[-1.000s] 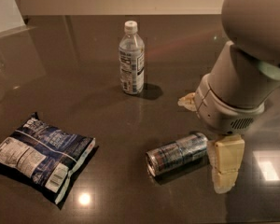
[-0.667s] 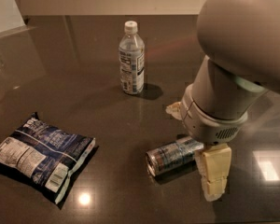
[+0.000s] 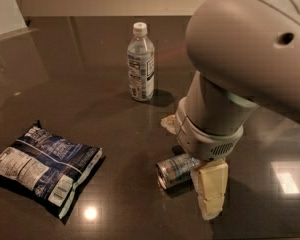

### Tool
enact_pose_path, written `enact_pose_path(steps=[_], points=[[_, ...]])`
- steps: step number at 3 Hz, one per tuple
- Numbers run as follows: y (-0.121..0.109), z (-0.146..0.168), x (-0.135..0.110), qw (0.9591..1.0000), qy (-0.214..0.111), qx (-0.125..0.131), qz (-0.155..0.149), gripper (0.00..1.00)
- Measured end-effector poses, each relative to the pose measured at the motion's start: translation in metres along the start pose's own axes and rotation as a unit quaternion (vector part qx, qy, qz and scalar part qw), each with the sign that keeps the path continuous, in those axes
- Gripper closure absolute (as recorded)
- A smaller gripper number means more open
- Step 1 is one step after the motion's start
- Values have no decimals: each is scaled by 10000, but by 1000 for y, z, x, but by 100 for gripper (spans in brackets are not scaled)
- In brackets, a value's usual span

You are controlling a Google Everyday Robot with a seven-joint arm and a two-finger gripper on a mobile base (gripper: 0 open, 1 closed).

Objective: Place redbull can upright

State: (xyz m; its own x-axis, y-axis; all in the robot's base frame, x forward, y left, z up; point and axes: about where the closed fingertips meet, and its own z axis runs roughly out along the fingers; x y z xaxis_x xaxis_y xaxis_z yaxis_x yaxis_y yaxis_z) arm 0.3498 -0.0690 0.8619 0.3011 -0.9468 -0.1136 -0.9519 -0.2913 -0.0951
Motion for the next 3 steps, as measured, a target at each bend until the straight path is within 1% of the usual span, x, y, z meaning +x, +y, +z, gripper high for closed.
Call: enact_pose_path(steps=[1, 2, 3], points=[[-3, 8, -4, 10000, -27, 16, -21, 0], [-6, 13, -3, 10000, 7, 46, -40, 16], [-9, 16, 1, 10000, 58, 46, -38, 41]])
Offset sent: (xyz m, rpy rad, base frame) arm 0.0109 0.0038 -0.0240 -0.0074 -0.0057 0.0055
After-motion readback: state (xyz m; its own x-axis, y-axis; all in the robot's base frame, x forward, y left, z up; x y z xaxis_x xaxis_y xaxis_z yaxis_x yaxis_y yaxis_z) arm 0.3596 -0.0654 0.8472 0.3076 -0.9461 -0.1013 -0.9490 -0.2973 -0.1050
